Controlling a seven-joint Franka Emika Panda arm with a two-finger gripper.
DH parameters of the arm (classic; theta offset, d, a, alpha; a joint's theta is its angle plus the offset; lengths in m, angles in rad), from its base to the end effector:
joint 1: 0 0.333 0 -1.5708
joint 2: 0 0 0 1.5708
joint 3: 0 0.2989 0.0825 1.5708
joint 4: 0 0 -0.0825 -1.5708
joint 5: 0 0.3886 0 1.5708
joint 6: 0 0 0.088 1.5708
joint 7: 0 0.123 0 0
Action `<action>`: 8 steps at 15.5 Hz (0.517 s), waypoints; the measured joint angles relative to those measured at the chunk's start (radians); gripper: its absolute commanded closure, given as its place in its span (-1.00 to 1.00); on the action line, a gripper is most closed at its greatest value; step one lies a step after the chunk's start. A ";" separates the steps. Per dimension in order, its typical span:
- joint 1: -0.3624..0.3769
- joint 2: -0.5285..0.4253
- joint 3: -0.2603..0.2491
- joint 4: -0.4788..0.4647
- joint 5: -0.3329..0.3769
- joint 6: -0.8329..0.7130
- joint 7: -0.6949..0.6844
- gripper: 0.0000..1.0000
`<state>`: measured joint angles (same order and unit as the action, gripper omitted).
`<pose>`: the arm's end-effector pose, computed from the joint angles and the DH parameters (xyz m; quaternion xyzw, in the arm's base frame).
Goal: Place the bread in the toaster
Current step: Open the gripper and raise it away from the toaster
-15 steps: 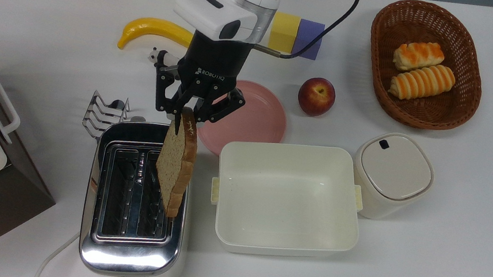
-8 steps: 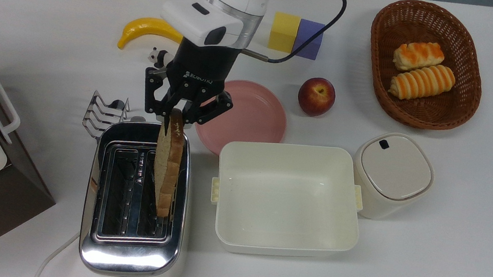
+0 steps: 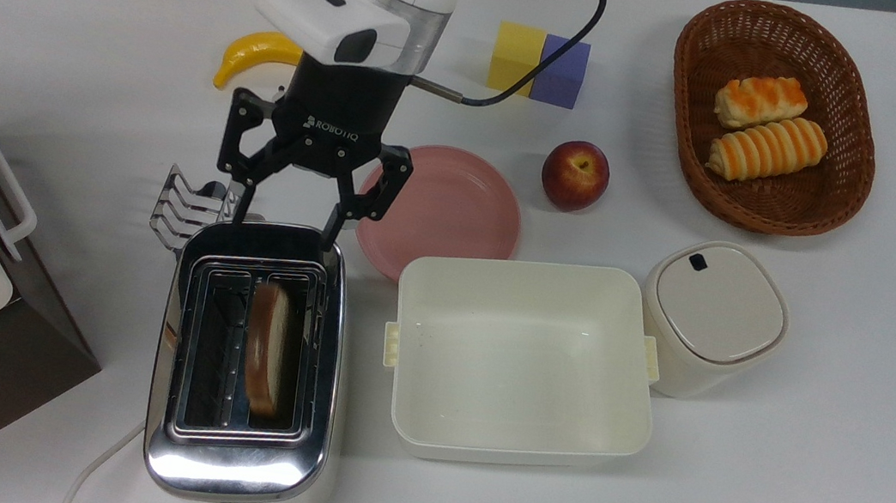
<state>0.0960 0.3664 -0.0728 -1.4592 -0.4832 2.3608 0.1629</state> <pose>0.7198 0.0135 0.5070 0.9396 0.0594 0.2753 0.1942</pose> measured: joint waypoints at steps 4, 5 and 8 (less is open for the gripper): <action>0.000 -0.010 0.000 0.003 0.037 0.000 0.003 -1.00; 0.000 -0.015 0.000 0.004 0.055 -0.004 0.004 -1.00; -0.002 -0.058 -0.003 0.019 0.137 -0.145 0.004 -1.00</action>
<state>0.0942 0.3082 -0.0763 -1.4398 -0.3460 2.2159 0.1671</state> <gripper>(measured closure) 0.000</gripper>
